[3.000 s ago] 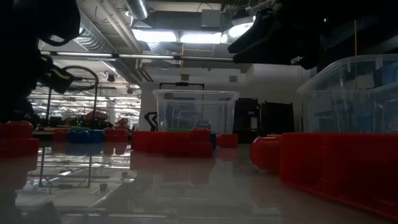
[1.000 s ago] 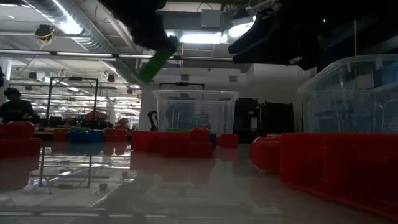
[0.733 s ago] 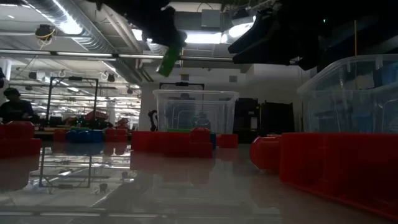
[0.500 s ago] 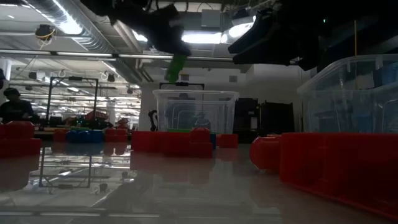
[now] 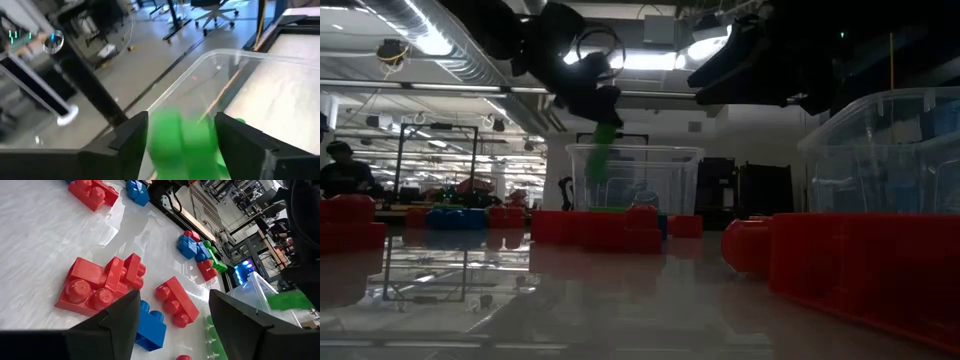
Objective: Sort blocks
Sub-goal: Put the green game piece into the top transparent bin
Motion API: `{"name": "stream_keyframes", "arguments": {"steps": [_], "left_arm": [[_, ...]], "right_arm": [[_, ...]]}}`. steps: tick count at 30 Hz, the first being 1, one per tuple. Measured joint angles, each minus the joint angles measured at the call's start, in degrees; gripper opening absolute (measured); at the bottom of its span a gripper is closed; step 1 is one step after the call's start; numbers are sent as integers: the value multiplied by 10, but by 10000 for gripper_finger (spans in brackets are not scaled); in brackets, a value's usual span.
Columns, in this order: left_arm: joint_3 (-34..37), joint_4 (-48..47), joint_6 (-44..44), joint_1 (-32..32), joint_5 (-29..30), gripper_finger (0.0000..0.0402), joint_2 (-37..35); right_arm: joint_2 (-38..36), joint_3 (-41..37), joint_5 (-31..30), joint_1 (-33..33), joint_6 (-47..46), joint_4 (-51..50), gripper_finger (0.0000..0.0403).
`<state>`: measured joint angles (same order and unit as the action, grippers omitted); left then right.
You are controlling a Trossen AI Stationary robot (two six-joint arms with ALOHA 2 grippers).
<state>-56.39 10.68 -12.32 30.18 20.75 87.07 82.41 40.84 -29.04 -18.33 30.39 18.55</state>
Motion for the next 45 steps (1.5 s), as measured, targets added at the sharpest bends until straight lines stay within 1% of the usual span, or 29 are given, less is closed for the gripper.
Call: {"name": "stream_keyframes", "arguments": {"steps": [2,5,7,12,18,21,24,28,34,40,45], "left_arm": [[-10,-43,19,1,-2,228,-2],[-33,-114,37,0,-27,237,-4],[-51,-166,40,-6,-38,238,-4],[-89,-281,39,-38,-38,235,-20],[-94,-372,48,-107,-39,235,-101],[-93,-443,84,-148,-38,235,-146],[-87,-519,141,-194,-39,235,-184],[-72,-621,243,-256,-39,235,-220],[-40,-734,407,-347,-39,235,-237],[4,-761,555,-424,-42,235,-234],[35,-763,678,-490,-81,235,-231]], "right_arm": [[0,0,0,0,0,-2,234],[0,0,-1,0,0,-3,234],[0,0,-1,0,0,-3,234],[0,0,-1,0,0,-5,234],[0,0,-1,0,-1,-8,234],[0,0,-1,0,-1,-8,234],[0,0,0,0,-1,-8,234],[0,0,0,0,-1,-8,234],[0,0,0,0,-1,-7,234],[0,0,1,0,-1,-7,234],[0,0,0,0,-1,-7,234]]}}
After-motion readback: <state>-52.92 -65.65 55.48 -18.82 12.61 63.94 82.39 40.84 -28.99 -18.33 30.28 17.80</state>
